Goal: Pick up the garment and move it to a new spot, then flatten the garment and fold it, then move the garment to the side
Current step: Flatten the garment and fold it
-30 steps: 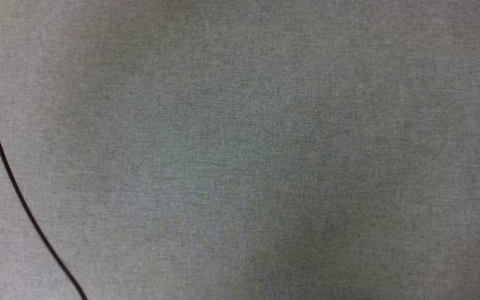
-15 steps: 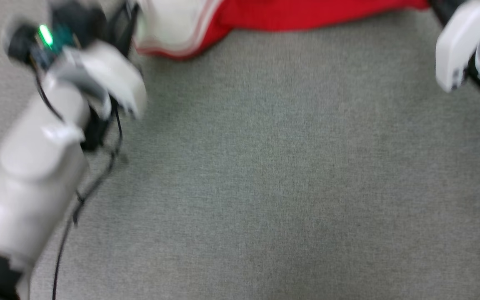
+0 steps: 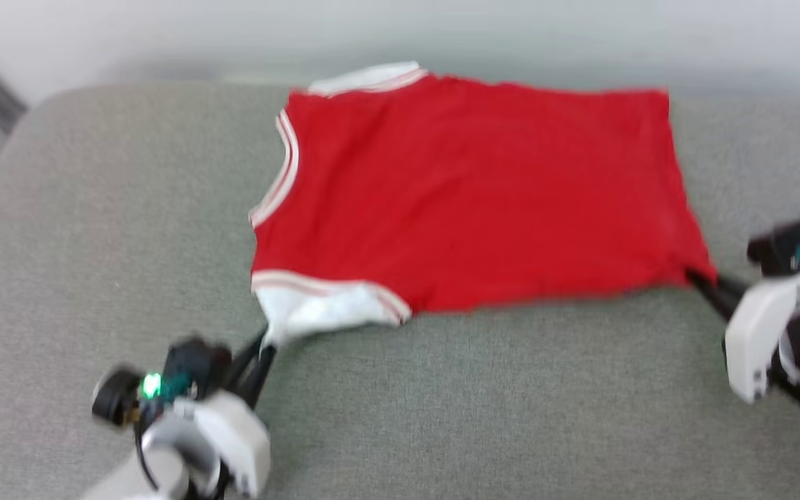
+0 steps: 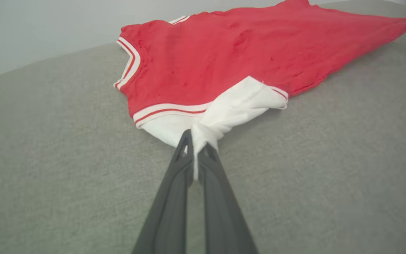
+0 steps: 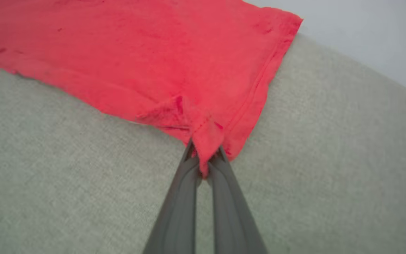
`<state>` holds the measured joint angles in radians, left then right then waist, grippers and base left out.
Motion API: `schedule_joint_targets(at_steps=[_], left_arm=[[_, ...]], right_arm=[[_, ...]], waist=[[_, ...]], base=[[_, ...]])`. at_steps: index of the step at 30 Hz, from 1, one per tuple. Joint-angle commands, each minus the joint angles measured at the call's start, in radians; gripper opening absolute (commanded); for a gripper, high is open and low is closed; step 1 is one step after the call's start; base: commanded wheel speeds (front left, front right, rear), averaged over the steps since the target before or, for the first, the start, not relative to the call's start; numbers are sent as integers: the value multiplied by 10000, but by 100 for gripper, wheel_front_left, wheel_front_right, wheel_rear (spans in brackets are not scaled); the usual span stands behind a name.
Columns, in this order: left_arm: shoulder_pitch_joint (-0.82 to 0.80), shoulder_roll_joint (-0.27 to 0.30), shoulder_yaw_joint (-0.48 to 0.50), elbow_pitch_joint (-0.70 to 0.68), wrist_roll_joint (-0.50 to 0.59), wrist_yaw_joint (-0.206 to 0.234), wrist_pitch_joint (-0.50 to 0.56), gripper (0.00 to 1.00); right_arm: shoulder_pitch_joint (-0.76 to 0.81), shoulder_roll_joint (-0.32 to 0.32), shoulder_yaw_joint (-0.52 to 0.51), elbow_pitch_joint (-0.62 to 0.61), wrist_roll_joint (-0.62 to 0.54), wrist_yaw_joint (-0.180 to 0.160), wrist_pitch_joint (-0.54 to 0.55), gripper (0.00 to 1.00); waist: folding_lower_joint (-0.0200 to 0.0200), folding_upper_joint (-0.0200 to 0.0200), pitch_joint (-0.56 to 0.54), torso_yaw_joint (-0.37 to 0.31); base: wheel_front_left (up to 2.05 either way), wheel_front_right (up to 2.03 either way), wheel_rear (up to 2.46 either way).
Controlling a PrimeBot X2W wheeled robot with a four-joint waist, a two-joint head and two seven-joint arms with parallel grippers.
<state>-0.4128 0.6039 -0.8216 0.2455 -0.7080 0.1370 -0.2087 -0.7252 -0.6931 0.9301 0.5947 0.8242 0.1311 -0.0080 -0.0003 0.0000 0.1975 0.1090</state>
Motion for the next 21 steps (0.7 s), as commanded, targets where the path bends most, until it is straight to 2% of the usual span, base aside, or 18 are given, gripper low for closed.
schedule_joint_targets(at_steps=[1,9,12,16,21], left_arm=[[599,183,-38,-320,-131,202,68,0],[2914,807,-146,-1690,-819,1131,245,0],[3633,967,-105,-2063,-1126,1470,220,0],[4643,986,-180,-2618,-1525,1985,285,0],[5333,1087,-262,-3037,-1731,2275,280,0]], right_arm=[[636,-174,-115,-263,193,-7,40,0],[3653,-1156,-941,-1910,804,-7,656,0],[4720,-1421,-1380,-2507,696,-7,969,0],[5985,-1308,-2267,-2985,608,-7,1258,0],[7232,-1028,-3356,-3431,238,-7,1765,0]], waist=[[3,0,-632,41],[3,0,-1470,79],[3,0,-1701,-15],[3,0,-1953,-139],[3,0,-2002,-146]], base=[[0,0,0],[0,0,0],[0,0,0],[0,0,0],[0,0,0]])
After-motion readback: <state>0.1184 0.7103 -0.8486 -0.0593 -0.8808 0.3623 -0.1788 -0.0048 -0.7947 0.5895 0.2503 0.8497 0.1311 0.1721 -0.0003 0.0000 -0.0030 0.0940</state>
